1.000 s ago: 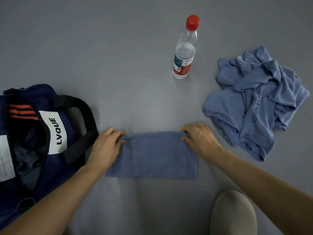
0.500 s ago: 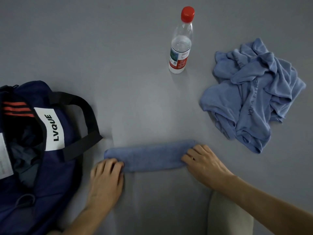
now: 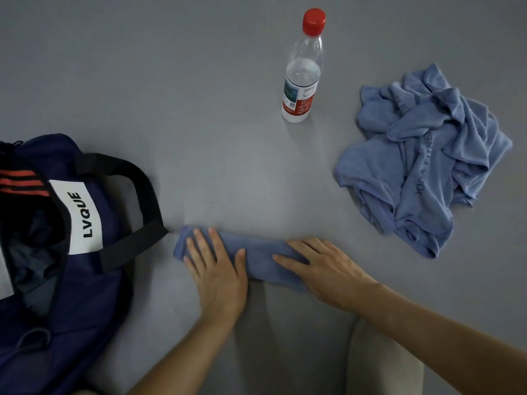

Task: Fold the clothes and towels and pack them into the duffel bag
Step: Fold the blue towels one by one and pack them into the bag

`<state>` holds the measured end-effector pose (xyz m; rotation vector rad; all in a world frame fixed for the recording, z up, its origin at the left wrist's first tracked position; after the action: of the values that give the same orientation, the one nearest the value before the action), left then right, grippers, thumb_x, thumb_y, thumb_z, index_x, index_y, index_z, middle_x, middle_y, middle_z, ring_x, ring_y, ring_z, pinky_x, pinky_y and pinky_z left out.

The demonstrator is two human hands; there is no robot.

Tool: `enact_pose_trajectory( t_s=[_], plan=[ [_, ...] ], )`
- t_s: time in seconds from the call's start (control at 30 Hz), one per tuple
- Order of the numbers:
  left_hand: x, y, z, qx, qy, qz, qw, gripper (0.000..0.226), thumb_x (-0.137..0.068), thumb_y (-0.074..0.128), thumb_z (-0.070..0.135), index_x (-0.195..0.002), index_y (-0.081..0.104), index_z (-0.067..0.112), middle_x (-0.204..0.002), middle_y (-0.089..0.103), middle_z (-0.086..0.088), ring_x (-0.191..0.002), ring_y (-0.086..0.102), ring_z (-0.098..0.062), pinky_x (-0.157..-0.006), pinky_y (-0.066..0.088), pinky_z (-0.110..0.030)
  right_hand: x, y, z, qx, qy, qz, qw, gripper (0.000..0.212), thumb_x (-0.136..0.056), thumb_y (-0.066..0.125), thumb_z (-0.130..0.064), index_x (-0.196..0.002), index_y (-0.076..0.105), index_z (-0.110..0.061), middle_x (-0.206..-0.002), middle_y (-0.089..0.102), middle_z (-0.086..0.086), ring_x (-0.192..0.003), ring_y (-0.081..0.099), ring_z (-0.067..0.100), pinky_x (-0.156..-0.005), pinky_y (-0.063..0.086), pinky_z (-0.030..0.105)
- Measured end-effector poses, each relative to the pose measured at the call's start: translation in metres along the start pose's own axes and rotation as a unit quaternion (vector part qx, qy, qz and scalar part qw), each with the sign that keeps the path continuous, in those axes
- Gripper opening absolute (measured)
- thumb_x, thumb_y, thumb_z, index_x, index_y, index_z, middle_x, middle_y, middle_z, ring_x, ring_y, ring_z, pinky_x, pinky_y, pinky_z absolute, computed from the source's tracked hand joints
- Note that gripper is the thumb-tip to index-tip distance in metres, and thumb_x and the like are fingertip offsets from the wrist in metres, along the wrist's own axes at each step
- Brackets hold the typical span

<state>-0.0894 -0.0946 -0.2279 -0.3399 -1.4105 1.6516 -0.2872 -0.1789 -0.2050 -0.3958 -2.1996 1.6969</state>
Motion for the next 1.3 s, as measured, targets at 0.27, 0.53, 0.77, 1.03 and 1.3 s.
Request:
enact_pose_trajectory(
  t_s=[0.27,0.53,0.77,1.03,1.3],
  plan=[
    [-0.105,-0.031,0.035,-0.18,0.3,-0.075,0.934,0.065,-0.1,0.015,0.055,-0.16,0.002,0.034,-0.168,-0.011,-0.006,-0.153,-0.02,-0.026,-0.122,-0.016,-0.042,0.017,0.014,-0.034,-0.155,0.047,-0.001,0.987,0.065,-0.087,0.046,-0.028,-0.151,0.039,-0.02,-0.089,0.066,0.004,-0.072,0.062,0.027,-0.063,0.055,0.032],
    [-0.106,-0.035,0.052,-0.205,0.311,-0.045,0.927,0.062,-0.105,0.02,0.052,-0.16,0.001,0.03,-0.168,-0.006,-0.011,-0.154,-0.012,-0.03,-0.124,-0.006,-0.051,0.013,0.017,-0.049,-0.013,-0.063,0.033,0.997,0.072,-0.072,0.071,-0.028,-0.141,0.05,-0.03,-0.09,0.061,-0.005,-0.071,0.059,0.017,-0.057,0.051,0.027],
    [0.018,-0.003,0.008,-0.059,0.409,0.008,0.911,0.06,-0.098,0.051,0.016,-0.156,0.033,0.013,-0.162,0.029,-0.013,-0.153,0.017,-0.029,-0.125,0.015,-0.043,0.008,0.001,-0.05,-0.018,-0.063,0.081,0.995,0.028,-0.084,0.065,-0.03,-0.112,0.067,-0.026,-0.12,0.06,0.003,-0.088,0.058,0.025,-0.071,0.049,0.036],
    [0.024,-0.025,0.0,0.069,0.295,0.023,0.953,0.041,-0.097,0.043,0.03,-0.128,0.068,0.019,-0.135,0.062,0.002,-0.126,0.054,-0.02,-0.102,0.048,-0.043,-0.023,-0.008,-0.035,-0.226,0.139,0.039,0.963,0.034,-0.089,0.062,-0.046,-0.07,0.054,-0.019,-0.07,0.058,-0.005,-0.074,0.054,0.023,-0.066,0.037,0.027],
    [0.019,-0.028,0.003,0.247,0.097,-0.097,0.959,0.045,-0.089,0.065,0.054,-0.132,0.053,0.046,-0.103,0.068,0.019,-0.09,0.063,0.0,-0.08,0.055,-0.027,-0.048,0.001,-0.017,-0.354,0.368,-0.03,0.859,0.045,-0.092,0.061,-0.053,-0.06,0.047,-0.024,-0.062,0.055,-0.007,-0.068,0.059,0.02,-0.061,0.039,0.029]
  ],
)
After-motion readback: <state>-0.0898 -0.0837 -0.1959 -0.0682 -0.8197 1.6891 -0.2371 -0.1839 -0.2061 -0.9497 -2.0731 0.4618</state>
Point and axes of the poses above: each hand's wrist, its own x-axis away from the middle knuckle, its own y-axis out of the palm, z = x × y, the point moved 5 cm from there along -x, towards the middle knuckle
